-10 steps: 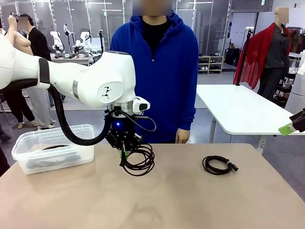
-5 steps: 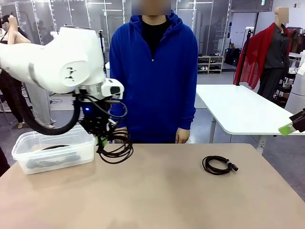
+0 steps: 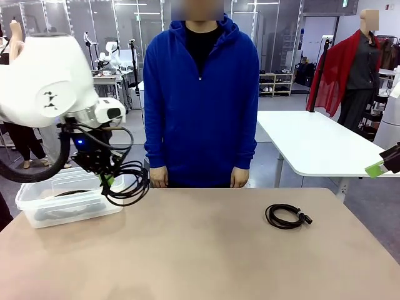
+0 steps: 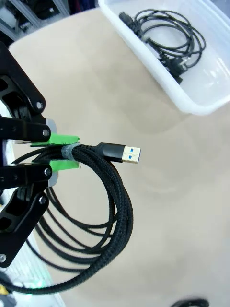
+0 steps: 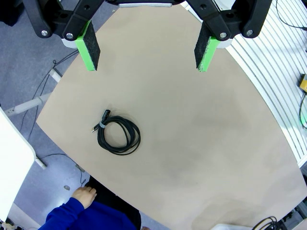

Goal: Organize and store the cables.
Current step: Place the USB Extension Cable into the Organizing box.

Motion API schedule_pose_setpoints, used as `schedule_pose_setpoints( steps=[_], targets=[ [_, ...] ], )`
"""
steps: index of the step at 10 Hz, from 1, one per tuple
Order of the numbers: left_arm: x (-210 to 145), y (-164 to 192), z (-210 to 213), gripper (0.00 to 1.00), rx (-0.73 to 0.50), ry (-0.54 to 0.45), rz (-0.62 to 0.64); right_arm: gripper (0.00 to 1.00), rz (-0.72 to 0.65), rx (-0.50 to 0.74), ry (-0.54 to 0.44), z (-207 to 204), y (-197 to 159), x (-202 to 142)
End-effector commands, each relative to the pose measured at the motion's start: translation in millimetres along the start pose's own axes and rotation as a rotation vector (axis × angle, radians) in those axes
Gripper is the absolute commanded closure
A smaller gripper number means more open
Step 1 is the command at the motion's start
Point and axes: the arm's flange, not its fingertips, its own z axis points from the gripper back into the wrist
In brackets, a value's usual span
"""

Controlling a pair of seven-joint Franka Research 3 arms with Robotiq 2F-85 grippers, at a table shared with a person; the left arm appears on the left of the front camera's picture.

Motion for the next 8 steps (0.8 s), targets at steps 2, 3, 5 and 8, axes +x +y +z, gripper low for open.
schedule_pose_setpoints(
  steps=[2, 3, 5, 8],
  targets=[
    [-9.5, 41.4, 10.9, 0.86, -0.011, -0.086, 0.141, 0.0, 0.004, 0.006, -0.004, -0.1, -1.2, -1.9],
    [-7.9, 59.7, 13.9, 0.86, -0.01, -0.096, 0.186, 0.0, 0.004, 0.006, -0.004, -0.1, -1.2, -1.9],
    [-3.0, 97.3, 14.1, 0.86, 0.018, -0.147, 0.166, 0.0, 0.004, 0.006, -0.004, -0.1, -1.2, -1.9],
    [5.3, 142.4, 10.2, 0.86, 0.04, -0.144, 0.155, 0.0, 0.004, 0.006, -0.004, -0.1, -1.2, -1.9]
  ],
)
